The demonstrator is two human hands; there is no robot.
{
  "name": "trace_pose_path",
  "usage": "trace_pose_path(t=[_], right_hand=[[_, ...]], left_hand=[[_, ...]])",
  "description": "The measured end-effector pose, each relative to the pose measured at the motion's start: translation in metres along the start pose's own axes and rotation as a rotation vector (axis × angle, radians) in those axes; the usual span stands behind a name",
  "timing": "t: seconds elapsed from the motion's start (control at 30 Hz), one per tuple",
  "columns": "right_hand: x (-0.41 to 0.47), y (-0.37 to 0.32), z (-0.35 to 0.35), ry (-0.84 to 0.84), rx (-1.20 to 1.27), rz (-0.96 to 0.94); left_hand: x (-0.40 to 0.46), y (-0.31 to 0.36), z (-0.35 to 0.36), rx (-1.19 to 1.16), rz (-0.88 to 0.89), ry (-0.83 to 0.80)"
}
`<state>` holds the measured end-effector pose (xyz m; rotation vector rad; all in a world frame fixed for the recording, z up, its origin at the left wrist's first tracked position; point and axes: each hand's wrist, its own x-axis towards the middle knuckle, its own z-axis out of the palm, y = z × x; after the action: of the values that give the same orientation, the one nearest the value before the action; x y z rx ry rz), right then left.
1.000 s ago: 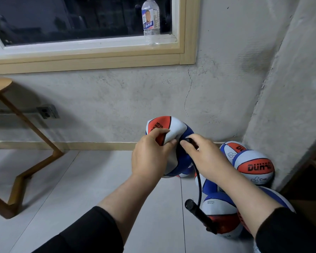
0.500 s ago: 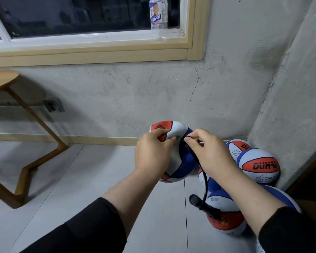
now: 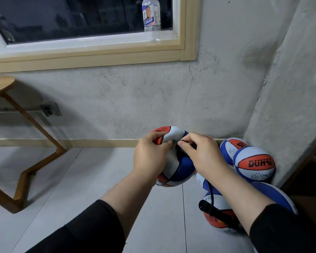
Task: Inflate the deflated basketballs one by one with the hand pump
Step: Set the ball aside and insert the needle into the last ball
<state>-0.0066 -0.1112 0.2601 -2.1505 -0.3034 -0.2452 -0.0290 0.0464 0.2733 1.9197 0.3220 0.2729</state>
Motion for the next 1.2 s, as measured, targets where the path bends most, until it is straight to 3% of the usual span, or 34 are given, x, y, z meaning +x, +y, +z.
trace_pose_path(t=[0.13, 0.23, 0.37, 0.47, 0.87, 1.07, 1.2], right_hand=[[-0.005, 0.006, 0.005, 0.062, -0.043, -0.023], [-0.009, 0.005, 0.007, 0.088, 0.043, 0.11], [-0.021, 0.007, 0.012, -0.151, 0.138, 0.203], [-0.033, 0.008, 0.02, -0.263, 0.007, 0.202], [-0.062, 0.041, 0.064, -0.492, -0.115, 0.309], [-0.09, 0.04, 0.094, -0.447, -0.174, 0.29], [-0.119, 0.048, 0.104, -0.478, -0.068, 0.272]], left_hand=[[0.004, -0.003, -0.005, -0.071, -0.046, 0.016], [0.01, -0.003, -0.018, -0.209, -0.098, 0.083], [0.013, -0.005, -0.041, -0.339, -0.124, 0.15], [0.011, -0.008, -0.059, -0.392, -0.132, 0.199], [-0.011, -0.029, -0.127, -0.566, -0.201, 0.341], [-0.03, -0.035, -0.139, -0.633, -0.256, 0.312], [-0.036, -0.046, -0.135, -0.607, -0.281, 0.318]])
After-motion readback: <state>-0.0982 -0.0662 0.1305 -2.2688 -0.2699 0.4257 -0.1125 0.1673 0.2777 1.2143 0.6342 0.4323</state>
